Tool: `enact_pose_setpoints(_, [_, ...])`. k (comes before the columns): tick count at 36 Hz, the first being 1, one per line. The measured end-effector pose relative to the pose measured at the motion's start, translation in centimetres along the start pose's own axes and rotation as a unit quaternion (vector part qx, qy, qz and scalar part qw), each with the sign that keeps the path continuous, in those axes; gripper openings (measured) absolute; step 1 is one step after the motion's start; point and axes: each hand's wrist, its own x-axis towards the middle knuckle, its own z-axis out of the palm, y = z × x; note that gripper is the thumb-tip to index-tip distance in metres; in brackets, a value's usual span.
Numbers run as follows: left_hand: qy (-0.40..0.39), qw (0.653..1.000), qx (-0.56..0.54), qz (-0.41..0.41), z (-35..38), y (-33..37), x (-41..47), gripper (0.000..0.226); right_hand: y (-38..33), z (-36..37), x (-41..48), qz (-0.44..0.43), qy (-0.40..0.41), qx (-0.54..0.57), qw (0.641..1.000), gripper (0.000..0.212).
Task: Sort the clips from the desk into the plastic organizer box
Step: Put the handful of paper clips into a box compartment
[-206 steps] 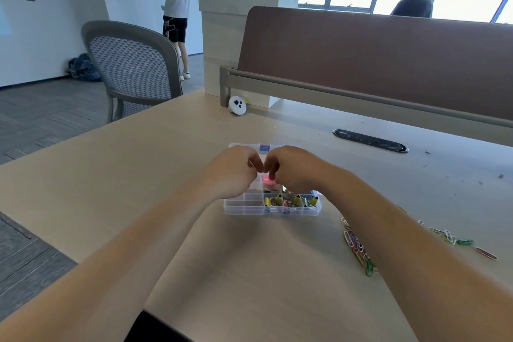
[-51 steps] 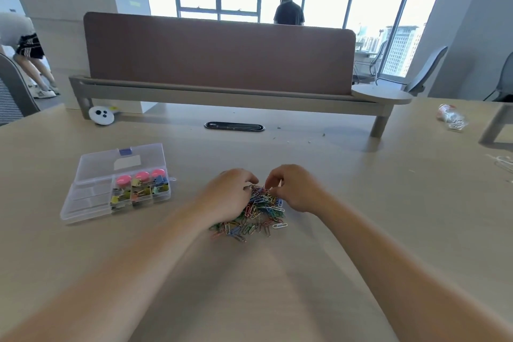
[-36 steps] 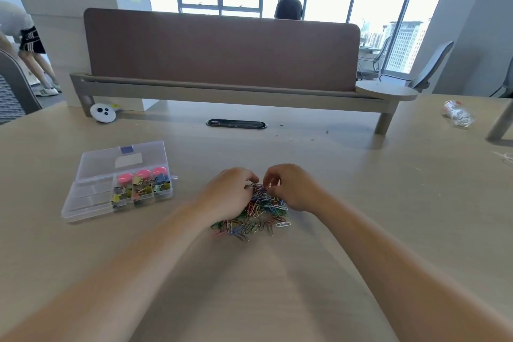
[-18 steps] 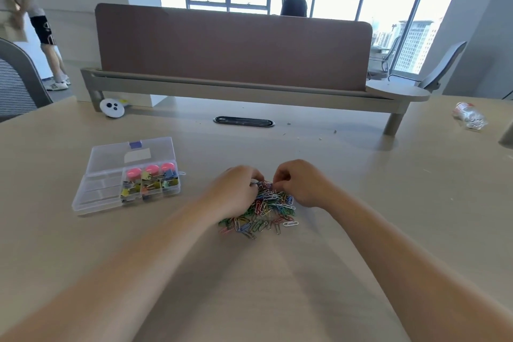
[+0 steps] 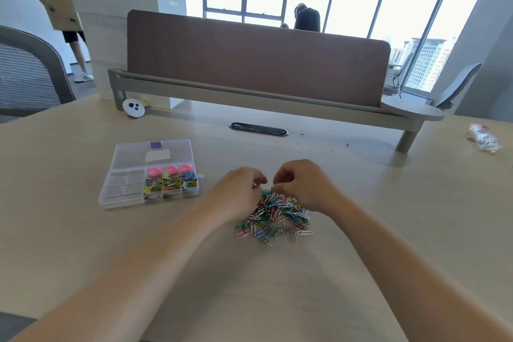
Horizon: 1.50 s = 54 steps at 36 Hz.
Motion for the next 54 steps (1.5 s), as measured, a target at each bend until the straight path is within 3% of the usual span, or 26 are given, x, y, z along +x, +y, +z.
enact_pose_setpoints(10, [0.107, 0.987, -0.086, -0.082, -6.0, -5.4, -2.7, 0.021, -7.1, 3.1, 3.4, -0.060, -0.004, 0.060, 0.996, 0.010])
enact_pose_setpoints(24, [0.163, 0.969, -0.084, -0.165, -11.8, -14.2, -5.2, 0.020, -15.4, 11.1, 8.8, -0.092, -0.039, 0.076, 0.992, 0.005])
enact_pose_setpoints(39, [0.153, 0.968, -0.093, -0.175, -11.9, -16.4, -4.7, 0.020, -15.9, 12.9, 11.1, -0.094, -0.013, 0.073, 0.993, 0.002])
enact_pose_setpoints(54, [0.054, 0.993, -0.075, -0.075, -6.9, -6.9, -3.0, 0.013, -7.6, 5.3, 4.0, -0.015, 0.014, 0.040, 0.999, 0.014])
